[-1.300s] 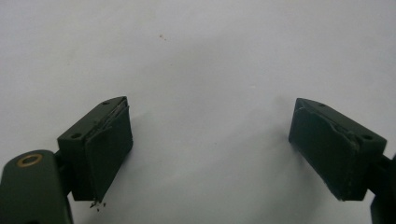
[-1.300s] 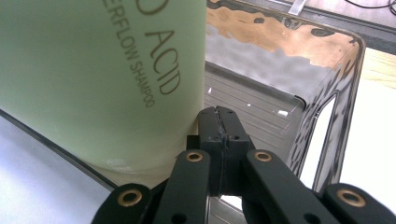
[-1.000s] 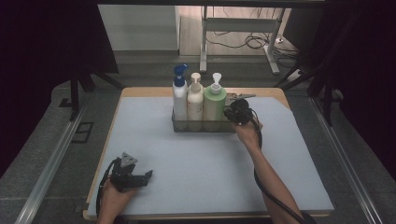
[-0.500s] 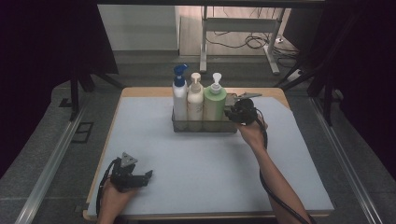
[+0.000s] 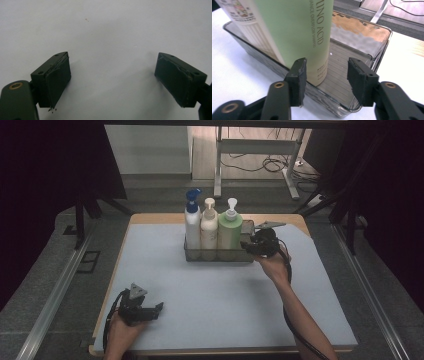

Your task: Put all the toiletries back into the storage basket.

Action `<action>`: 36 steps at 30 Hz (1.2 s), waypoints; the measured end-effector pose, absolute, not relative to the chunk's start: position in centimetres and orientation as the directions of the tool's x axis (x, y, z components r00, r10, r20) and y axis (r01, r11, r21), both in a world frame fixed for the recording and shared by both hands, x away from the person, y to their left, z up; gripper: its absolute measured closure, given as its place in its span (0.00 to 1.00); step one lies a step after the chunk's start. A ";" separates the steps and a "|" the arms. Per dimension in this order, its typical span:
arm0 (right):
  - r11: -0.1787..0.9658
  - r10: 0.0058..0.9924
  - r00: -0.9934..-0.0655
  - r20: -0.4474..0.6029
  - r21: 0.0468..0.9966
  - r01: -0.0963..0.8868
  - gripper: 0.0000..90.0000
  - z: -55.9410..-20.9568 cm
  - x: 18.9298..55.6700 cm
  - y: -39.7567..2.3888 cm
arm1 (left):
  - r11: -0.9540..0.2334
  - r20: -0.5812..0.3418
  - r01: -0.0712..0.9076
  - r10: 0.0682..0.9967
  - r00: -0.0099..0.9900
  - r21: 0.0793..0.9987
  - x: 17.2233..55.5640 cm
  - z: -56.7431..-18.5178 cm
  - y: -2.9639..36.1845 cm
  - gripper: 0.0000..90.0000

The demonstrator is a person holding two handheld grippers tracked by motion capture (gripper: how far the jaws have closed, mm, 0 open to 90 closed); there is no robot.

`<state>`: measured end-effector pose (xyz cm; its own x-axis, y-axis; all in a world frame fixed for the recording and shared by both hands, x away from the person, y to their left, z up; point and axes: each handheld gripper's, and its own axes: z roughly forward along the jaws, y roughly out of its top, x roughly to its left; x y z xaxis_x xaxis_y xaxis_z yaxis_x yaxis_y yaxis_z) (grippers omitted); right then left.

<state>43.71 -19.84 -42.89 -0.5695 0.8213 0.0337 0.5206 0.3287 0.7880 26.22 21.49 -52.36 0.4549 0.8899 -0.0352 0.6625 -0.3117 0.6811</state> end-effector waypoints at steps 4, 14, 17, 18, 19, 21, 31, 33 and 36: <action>0.334 0.799 -0.599 0.055 0.788 0.518 0.43 -42.7 43.2 -20.0 | -0.312 -0.035 0.662 0.890 0.455 0.681 26.2 -52.4 21.5 0.15; 0.347 0.753 -0.655 0.063 0.807 0.477 0.25 -42.4 42.1 -19.9 | -0.312 -0.035 0.662 0.890 0.455 0.681 26.2 -52.4 21.5 0.15; 0.380 0.733 -0.680 0.039 0.804 0.456 0.15 -42.3 41.5 -19.7 | -0.312 -0.035 0.662 0.890 0.455 0.681 26.2 -52.4 21.5 0.15; 0.380 0.733 -0.680 0.039 0.804 0.456 0.15 -42.3 41.5 -19.7 | -0.311 -0.035 0.662 0.890 0.455 0.681 26.2 -52.4 21.5 0.15; 0.391 0.726 -0.687 0.032 0.803 0.450 0.14 -42.3 41.3 -19.6 | -0.311 -0.035 0.662 0.890 0.455 0.681 26.2 -52.4 21.5 0.15; 0.404 0.716 -0.698 0.024 0.801 0.442 0.09 -42.2 41.0 -19.6 | -0.311 -0.035 0.662 0.890 0.455 0.682 26.2 -52.4 21.5 0.15; 0.450 0.700 -0.714 0.004 0.774 0.445 0.00 -42.8 39.6 -19.7 | -0.312 -0.035 0.662 0.890 0.455 0.681 26.2 -52.4 21.5 0.15; 0.453 0.698 -0.716 0.002 0.773 0.444 0.00 -42.9 39.3 -19.9 | -0.311 -0.035 0.662 0.890 0.455 0.682 26.2 -52.4 21.5 0.15; 0.456 0.696 -0.718 0.003 0.770 0.446 0.00 -43.0 38.8 -20.2 | -0.311 -0.035 0.662 0.890 0.454 0.682 26.2 -52.4 21.5 0.15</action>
<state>38.77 -20.19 -42.95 -0.7176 0.6965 0.0029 0.4458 0.4561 0.7702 26.22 21.48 -52.37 0.4543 0.8902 -0.0347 0.6622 -0.3114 0.6815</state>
